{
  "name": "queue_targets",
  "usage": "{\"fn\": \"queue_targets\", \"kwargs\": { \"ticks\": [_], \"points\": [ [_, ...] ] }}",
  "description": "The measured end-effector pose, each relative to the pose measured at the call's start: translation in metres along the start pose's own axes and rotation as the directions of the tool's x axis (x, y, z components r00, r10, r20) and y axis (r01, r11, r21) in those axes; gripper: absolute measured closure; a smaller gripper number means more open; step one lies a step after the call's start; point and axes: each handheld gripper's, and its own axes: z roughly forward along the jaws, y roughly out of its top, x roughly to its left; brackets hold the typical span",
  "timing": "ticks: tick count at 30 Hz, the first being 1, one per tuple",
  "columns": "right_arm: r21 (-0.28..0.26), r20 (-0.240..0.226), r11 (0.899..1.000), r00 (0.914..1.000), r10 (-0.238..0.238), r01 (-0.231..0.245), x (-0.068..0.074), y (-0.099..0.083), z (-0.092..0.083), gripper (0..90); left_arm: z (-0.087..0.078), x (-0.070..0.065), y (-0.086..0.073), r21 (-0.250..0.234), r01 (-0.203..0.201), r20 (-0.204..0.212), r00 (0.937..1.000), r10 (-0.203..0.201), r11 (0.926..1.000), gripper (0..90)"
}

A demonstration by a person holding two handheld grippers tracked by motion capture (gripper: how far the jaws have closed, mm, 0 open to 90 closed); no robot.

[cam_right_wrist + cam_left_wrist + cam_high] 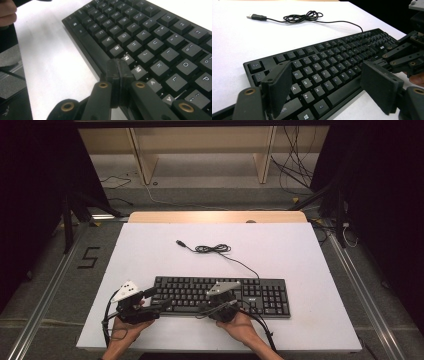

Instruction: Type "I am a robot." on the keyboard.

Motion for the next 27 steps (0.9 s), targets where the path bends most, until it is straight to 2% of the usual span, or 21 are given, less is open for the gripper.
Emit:
{"fn": "queue_targets", "kwargs": {
  "ticks": [7,18,20,25,27],
  "points": [
    [0.027,0.011,1.000,0.9999,-0.001,0.001,0.000,-0.001,0.004,90.0,0.000,0.000,0.000,0.002,-0.001,0.001,1.0000,0.001,1.0000,24.9],
    [0.013,0.006,1.000,0.9999,0.012,-0.012,0.000,-0.003,0.004,90.0,0.000,0.001,0.000,0.004,0.002,-0.004,1.0000,-0.002,1.0000,24.9],
    [0.007,-0.015,1.000,0.9997,0.021,-0.021,-0.001,-0.003,0.002,85.6,0.001,0.002,0.000,0.003,0.002,-0.008,1.0000,-0.002,1.0000,24.9],
    [-0.038,-0.020,0.999,0.9993,0.031,-0.032,-0.001,0.000,-0.006,79.3,0.004,0.006,-0.001,0.013,0.016,-0.028,0.9995,-0.016,0.9998,25.9],
    [-0.051,-0.024,0.998,0.9991,0.034,-0.036,-0.002,0.000,-0.008,75.4,0.004,0.007,-0.001,0.017,0.020,-0.033,0.9993,-0.020,0.9997,29.3]
  ]
}}
